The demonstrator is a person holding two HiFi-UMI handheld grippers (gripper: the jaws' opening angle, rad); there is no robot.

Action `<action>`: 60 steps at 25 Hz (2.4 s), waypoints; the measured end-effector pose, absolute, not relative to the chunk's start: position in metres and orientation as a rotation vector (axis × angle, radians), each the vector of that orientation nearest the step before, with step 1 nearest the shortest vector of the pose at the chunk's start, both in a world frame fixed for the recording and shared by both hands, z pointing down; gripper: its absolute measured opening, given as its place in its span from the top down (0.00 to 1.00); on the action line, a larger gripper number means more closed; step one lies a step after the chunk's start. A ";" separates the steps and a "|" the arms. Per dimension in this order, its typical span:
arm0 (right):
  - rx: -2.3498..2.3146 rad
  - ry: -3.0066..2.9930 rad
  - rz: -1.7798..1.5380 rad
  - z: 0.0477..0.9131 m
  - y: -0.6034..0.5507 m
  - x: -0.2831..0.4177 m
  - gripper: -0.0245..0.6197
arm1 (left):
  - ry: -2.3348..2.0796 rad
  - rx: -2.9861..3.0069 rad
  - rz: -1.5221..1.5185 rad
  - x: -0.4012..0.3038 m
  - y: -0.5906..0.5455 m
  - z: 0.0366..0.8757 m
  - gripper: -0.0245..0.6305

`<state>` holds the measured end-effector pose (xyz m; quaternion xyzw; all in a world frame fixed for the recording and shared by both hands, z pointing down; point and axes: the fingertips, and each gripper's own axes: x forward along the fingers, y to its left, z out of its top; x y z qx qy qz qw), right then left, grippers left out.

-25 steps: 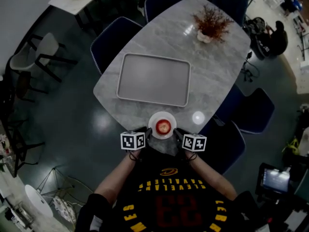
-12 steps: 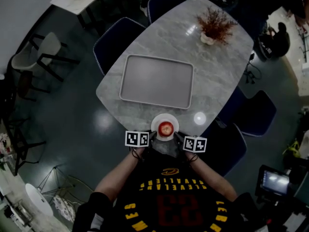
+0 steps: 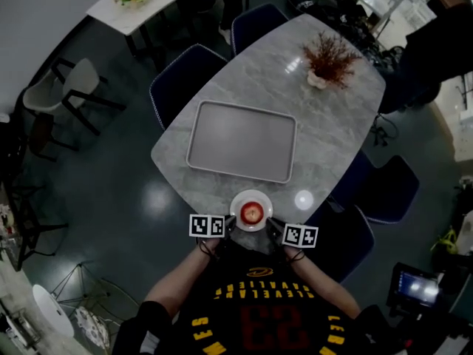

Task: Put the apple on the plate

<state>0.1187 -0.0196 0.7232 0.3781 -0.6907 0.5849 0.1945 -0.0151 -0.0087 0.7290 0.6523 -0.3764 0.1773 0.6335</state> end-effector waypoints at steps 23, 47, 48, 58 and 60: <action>1.096 -2.175 1.884 0.631 -0.103 0.094 0.91 | -0.939 1.602 0.037 -0.046 -0.095 0.625 0.91; 1.194 -2.279 1.917 0.605 -0.234 0.057 0.92 | -0.917 1.657 -0.065 -0.084 -0.229 0.604 0.91; 1.200 -2.270 1.924 0.609 -0.238 0.056 0.92 | -0.913 1.652 -0.060 -0.084 -0.233 0.607 0.91; 1.267 -2.146 1.982 0.651 -0.268 0.055 0.92 | -0.878 1.600 0.004 -0.087 -0.273 0.649 0.91; 1.274 -2.125 1.987 0.661 -0.272 0.054 0.92 | -0.878 1.595 0.024 -0.088 -0.278 0.658 0.91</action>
